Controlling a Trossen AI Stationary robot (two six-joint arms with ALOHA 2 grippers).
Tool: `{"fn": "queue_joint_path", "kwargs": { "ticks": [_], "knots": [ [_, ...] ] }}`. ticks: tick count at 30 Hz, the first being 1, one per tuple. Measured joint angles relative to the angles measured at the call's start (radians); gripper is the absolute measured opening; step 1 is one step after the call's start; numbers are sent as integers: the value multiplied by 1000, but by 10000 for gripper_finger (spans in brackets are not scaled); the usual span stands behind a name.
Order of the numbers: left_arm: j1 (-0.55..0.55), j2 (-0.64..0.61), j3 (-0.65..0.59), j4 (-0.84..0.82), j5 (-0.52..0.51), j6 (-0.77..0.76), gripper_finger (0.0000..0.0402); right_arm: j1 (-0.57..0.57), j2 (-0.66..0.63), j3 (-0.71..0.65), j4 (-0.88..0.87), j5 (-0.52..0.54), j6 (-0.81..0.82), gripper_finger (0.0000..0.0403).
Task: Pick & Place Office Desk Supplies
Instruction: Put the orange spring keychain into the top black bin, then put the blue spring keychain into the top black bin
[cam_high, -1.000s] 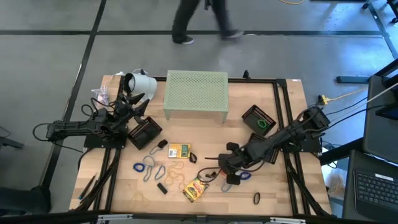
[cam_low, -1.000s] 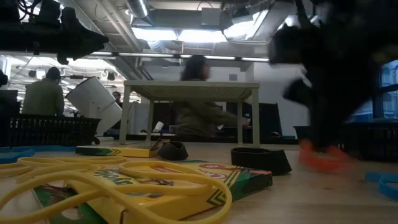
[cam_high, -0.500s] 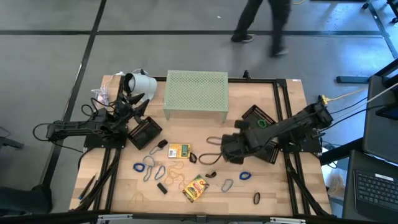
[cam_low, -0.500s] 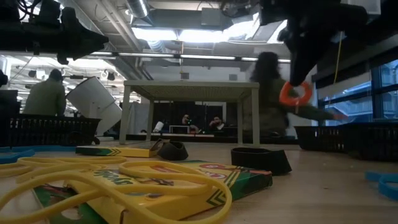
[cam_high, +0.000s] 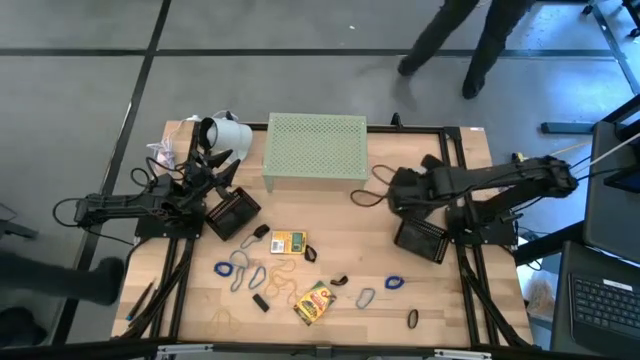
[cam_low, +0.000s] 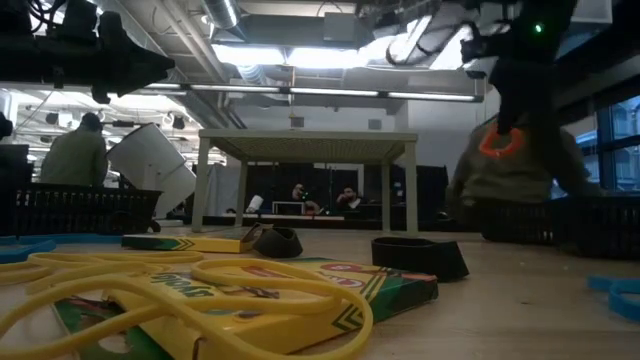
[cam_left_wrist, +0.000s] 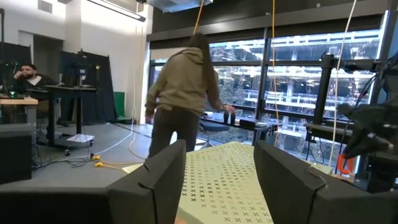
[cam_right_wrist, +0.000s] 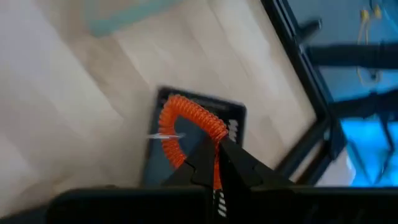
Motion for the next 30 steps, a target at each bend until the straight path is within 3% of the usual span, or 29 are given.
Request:
{"fn": "queue_joint_path", "kwargs": {
  "ticks": [7, 15, 20, 30],
  "knots": [
    [0, 0, 0, 0, 0, 0, 186, -74, -26, -139, 4, -1, 140, 27],
    [0, 0, 0, 0, 0, 0, 185, -116, -26, -170, 12, -76, 263, 42],
    [0, 0, 0, 0, 0, 0, 186, -127, -26, -169, 19, -103, 267, 90],
    [0, 0, 0, 0, 0, 0, 186, -127, -26, -169, 75, -29, 285, 199]
  ]
}}
